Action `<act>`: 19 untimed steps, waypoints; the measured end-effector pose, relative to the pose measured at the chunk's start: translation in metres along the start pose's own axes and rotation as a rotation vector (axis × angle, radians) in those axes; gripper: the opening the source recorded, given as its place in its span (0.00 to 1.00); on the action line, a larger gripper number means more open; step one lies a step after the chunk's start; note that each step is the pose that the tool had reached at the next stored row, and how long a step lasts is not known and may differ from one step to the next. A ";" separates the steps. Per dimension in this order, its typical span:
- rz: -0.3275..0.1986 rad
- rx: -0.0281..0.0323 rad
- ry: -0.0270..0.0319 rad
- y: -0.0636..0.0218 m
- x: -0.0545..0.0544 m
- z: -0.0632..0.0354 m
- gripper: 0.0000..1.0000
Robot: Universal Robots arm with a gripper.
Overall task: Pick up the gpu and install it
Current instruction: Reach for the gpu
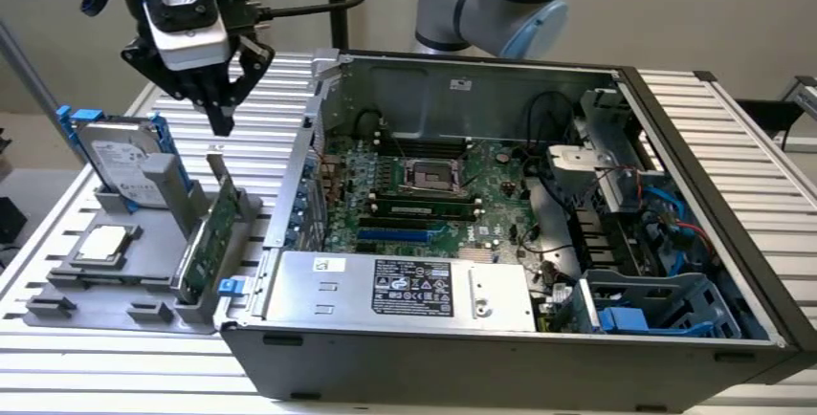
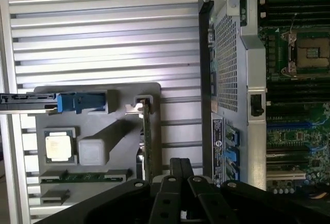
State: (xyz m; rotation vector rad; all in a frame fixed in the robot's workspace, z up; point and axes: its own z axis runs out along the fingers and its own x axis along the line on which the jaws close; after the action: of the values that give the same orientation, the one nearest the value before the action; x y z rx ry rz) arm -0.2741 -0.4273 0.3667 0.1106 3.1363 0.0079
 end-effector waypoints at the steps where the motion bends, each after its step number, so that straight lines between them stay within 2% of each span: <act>1: 0.000 0.0001 0.0003 -0.0018 0.003 0.0007 0.11; 11: 0.000 0.0003 0.0006 -0.0218 0.030 0.0045 0.11; 15: 0.000 0.0003 0.0006 -0.0332 0.039 0.0051 0.11; 16: 0.000 0.0002 0.0006 -0.0363 0.041 0.0051 0.11; 19: 0.000 0.0003 0.0006 -0.0370 0.041 0.0051 0.11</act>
State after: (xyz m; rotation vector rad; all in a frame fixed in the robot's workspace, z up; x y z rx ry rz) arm -0.3178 -0.4613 0.3613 0.1107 3.1369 0.0075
